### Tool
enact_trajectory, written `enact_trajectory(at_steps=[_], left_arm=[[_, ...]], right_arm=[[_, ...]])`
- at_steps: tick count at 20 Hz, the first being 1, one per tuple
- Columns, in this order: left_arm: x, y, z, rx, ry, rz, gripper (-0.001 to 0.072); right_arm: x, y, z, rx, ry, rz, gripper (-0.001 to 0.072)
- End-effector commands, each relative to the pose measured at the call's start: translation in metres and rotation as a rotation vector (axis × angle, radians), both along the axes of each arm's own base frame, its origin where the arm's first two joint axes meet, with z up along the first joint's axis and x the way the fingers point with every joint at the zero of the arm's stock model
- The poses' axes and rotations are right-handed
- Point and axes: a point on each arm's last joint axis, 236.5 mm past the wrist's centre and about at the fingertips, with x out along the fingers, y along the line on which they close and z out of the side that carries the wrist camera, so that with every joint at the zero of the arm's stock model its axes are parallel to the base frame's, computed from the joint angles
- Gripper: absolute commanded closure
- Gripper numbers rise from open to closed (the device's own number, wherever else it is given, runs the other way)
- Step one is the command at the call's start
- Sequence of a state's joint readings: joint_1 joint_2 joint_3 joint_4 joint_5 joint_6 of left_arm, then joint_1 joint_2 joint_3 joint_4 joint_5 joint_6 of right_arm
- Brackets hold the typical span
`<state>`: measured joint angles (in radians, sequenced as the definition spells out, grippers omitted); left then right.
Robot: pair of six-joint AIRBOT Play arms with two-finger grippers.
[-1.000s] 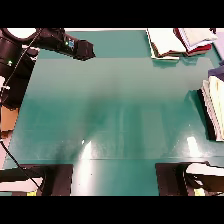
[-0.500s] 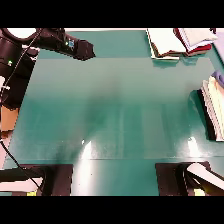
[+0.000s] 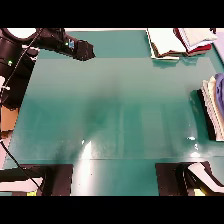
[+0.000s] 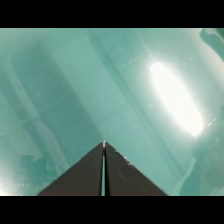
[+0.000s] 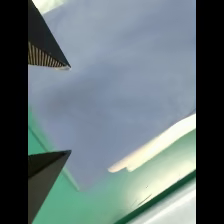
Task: Fold the shirts.
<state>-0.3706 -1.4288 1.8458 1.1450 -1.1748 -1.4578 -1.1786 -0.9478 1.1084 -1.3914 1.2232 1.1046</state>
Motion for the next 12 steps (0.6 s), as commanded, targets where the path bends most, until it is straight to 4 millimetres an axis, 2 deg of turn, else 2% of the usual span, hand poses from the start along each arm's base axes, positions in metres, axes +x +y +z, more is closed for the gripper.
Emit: enact_trajectory(at_steps=[1,2,4,6,8,9,12], left_arm=[[0.001,0.0,0.001,-0.002,-0.004,0.001,0.0687],[0.001,0.0,0.001,-0.002,-0.004,0.001,0.0687],[0.001,0.0,0.001,-0.003,-0.005,0.002,0.0687],[0.001,0.0,0.001,-0.003,-0.005,0.002,0.0687],[0.002,-0.001,0.002,-0.006,-0.011,0.005,0.0687],[0.003,0.0,0.002,-0.005,-0.013,0.006,0.0687],[0.003,0.0,0.002,-0.003,-0.014,0.007,0.0687]], right_arm=[[-0.006,-0.013,0.018,-0.021,-0.041,-0.077,0.0111],[0.008,-0.012,0.034,-0.035,-0.089,-0.056,0.0111],[0.052,0.0,0.071,-0.054,-0.215,0.032,0.0112],[0.107,0.035,0.105,-0.029,-0.352,0.176,0.0112],[0.158,0.097,0.127,0.043,-0.441,0.369,0.0113],[0.176,0.127,0.133,0.069,-0.464,0.453,0.0113],[0.21,0.224,0.133,0.121,-0.458,0.718,0.0115]])
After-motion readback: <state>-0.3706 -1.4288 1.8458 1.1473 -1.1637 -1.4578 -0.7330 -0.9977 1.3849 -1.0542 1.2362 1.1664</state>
